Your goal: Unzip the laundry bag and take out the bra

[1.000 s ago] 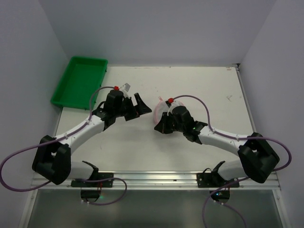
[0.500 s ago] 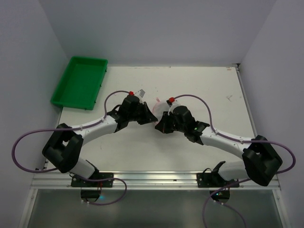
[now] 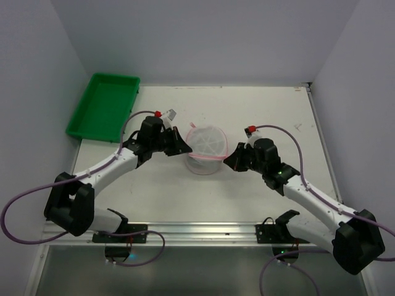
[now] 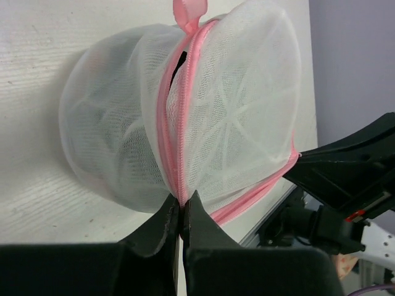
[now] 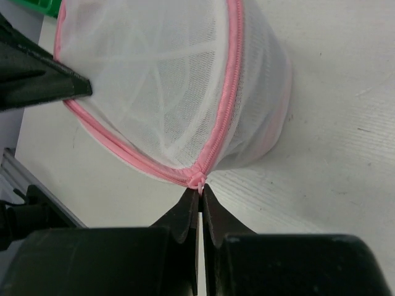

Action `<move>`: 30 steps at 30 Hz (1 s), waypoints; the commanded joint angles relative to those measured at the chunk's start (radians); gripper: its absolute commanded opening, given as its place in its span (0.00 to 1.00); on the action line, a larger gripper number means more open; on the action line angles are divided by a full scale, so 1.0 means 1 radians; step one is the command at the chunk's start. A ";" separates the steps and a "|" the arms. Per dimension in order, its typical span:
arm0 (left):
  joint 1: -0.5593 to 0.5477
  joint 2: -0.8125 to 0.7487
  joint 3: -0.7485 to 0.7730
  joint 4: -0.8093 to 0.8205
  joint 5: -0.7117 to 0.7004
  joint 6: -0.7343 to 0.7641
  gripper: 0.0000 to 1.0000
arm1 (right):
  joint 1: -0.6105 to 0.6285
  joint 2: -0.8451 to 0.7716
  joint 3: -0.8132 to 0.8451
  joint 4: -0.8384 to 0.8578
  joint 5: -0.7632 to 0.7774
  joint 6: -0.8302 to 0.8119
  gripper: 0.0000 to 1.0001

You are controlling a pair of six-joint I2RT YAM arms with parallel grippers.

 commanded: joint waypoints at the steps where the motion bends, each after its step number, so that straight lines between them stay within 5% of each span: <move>1: 0.051 0.039 0.102 -0.134 0.023 0.200 0.00 | -0.030 0.017 0.030 -0.037 -0.043 -0.078 0.00; 4: 0.056 0.112 0.194 -0.144 0.037 0.208 0.01 | 0.013 0.064 0.075 -0.004 -0.117 -0.075 0.00; 6: 0.056 0.171 0.271 -0.128 0.040 0.172 0.11 | 0.077 0.123 0.122 0.006 -0.111 -0.054 0.00; 10: 0.059 0.244 0.334 -0.043 0.048 0.073 0.48 | 0.165 0.222 0.184 0.096 -0.117 0.023 0.00; 11: 0.061 0.245 0.336 -0.039 0.051 0.040 0.69 | 0.169 0.258 0.191 0.114 -0.119 0.038 0.00; 14: 0.064 0.186 0.259 -0.029 -0.009 -0.026 1.00 | 0.176 0.299 0.219 0.162 -0.107 0.077 0.00; 18: 0.064 0.019 0.064 0.043 -0.125 -0.103 1.00 | 0.188 0.364 0.263 0.191 -0.125 0.077 0.00; 24: -0.030 -0.026 -0.048 0.111 -0.099 -0.171 0.93 | 0.229 0.422 0.308 0.187 -0.108 0.064 0.00; 27: -0.068 -0.010 -0.045 0.142 -0.119 -0.197 0.79 | 0.246 0.433 0.322 0.179 -0.100 0.066 0.00; 30: -0.074 0.000 -0.054 0.149 -0.141 -0.211 0.51 | 0.251 0.416 0.310 0.152 -0.074 0.058 0.00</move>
